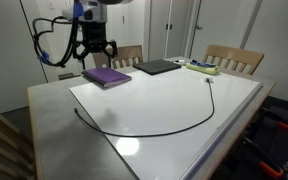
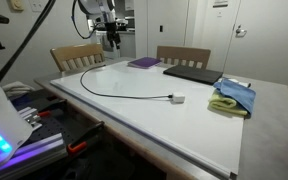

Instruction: Put the charger straight across the board

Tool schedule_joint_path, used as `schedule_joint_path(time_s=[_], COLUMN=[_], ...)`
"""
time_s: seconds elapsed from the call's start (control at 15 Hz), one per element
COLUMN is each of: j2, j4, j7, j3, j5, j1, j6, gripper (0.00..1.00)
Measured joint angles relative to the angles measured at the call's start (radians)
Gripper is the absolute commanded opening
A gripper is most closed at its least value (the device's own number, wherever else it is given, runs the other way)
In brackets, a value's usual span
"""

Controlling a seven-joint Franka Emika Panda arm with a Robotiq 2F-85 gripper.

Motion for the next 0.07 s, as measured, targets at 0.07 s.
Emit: schedule_joint_path(time_s=[0.07], j2=[-0.025], j4=[-0.016], j7=[0.001], j3=[-0.037], j5=[0.026], j1=[0.023], j6=[0.0], gripper=[1.0])
